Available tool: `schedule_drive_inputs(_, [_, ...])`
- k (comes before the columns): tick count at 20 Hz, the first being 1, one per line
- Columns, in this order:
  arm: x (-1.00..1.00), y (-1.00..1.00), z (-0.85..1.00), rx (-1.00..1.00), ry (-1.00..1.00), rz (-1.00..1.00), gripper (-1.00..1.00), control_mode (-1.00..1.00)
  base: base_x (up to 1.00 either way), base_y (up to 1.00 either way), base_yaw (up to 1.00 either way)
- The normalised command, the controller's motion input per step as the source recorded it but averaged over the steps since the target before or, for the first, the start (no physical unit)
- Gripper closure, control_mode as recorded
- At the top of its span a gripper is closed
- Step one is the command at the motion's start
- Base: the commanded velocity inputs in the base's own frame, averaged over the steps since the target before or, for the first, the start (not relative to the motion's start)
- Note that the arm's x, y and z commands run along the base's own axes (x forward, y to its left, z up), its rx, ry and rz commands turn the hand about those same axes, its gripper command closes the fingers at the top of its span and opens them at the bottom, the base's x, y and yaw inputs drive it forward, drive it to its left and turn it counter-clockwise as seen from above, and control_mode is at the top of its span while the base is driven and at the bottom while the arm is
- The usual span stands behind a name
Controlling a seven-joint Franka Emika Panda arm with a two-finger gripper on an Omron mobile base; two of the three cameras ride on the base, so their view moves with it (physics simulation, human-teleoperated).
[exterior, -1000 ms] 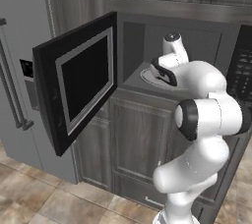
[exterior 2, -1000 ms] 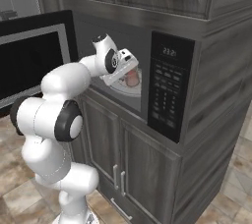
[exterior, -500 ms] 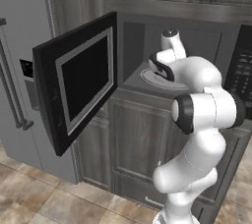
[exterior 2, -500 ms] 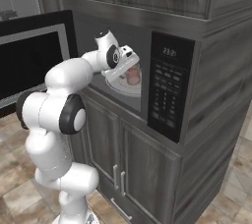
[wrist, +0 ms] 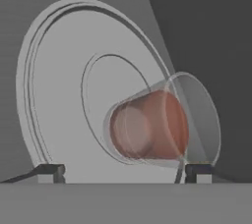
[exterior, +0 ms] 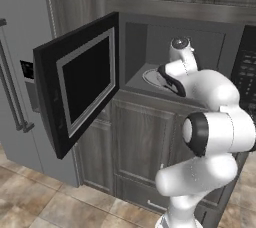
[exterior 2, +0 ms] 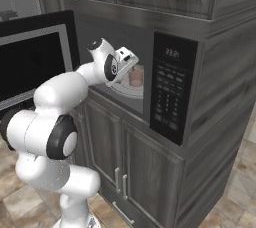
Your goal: Place the microwavable item in the microwave. Then, close the microwave door and press the start button.
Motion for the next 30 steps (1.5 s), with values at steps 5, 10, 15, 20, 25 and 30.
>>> schedule_drive_inputs(5, [-0.78,0.39,0.31,-0.04,-0.22,0.01,-1.0,-1.0,0.0,0.0,0.0])
schedule_drive_inputs(10, [-0.65,0.65,0.71,-0.09,-0.16,0.01,-1.0,-1.0,0.0,0.0,0.0])
schedule_drive_inputs(15, [-0.64,0.7,0.18,-0.16,-0.07,0.0,-1.0,-1.0,0.0,0.0,0.0])
schedule_drive_inputs(20, [-0.73,0.83,-0.29,-0.2,0.0,0.0,-1.0,-1.0,0.0,0.0,0.0])
schedule_drive_inputs(25, [-0.98,0.72,-0.11,-0.19,-0.03,0.0,-1.0,-1.0,0.0,0.0,0.0])
schedule_drive_inputs(30, [-1.0,0.7,0.13,-0.12,-0.1,0.0,-1.0,-1.0,0.0,0.0,0.0])
